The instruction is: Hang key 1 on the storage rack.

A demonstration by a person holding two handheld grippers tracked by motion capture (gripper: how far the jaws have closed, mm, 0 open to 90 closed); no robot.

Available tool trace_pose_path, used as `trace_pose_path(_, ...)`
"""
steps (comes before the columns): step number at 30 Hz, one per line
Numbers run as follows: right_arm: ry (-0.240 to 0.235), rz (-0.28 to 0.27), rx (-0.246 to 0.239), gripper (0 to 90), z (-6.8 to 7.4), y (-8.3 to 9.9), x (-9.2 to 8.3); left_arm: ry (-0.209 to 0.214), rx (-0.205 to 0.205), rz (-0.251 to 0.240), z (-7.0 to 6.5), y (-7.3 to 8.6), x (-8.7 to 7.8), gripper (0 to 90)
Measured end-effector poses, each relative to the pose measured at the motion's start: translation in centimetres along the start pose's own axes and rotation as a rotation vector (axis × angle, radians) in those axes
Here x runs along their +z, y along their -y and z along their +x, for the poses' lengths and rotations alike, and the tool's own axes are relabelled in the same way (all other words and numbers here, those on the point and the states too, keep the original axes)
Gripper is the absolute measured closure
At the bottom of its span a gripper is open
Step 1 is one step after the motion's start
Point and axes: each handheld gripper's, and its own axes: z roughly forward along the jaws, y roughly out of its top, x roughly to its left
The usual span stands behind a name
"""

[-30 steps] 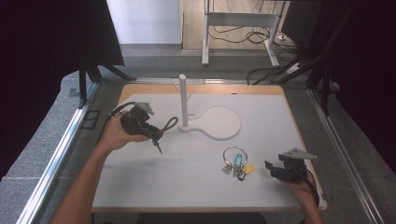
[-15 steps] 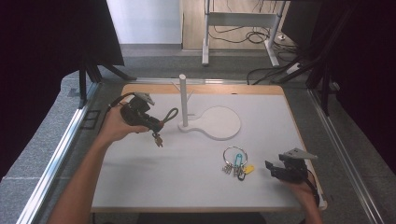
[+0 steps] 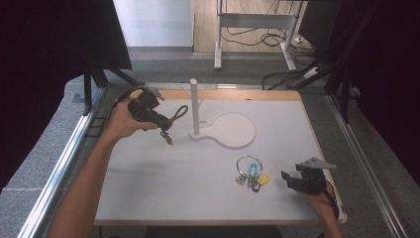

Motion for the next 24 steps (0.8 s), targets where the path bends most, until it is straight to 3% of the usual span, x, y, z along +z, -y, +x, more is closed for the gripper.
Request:
trace_pose_path(6, -0.001, 0.006, 0.002, 33.8, 0.0, 0.0, 0.0, 0.001, -0.003, 0.002, 0.8, -0.7, -0.3, 66.3)
trace_pose_path(14, 0.000, 0.006, 0.005, 33.8, -0.1, 0.1, 0.0, 0.011, -0.040, -0.021, 2.4, -1.3, -1.0, 66.3)
trace_pose_path(24, 0.006, 0.012, 0.004, 33.7, -0.2, 0.1, 0.0, 0.031, -0.066, -0.079, 4.4, -2.7, -2.1, 66.3)
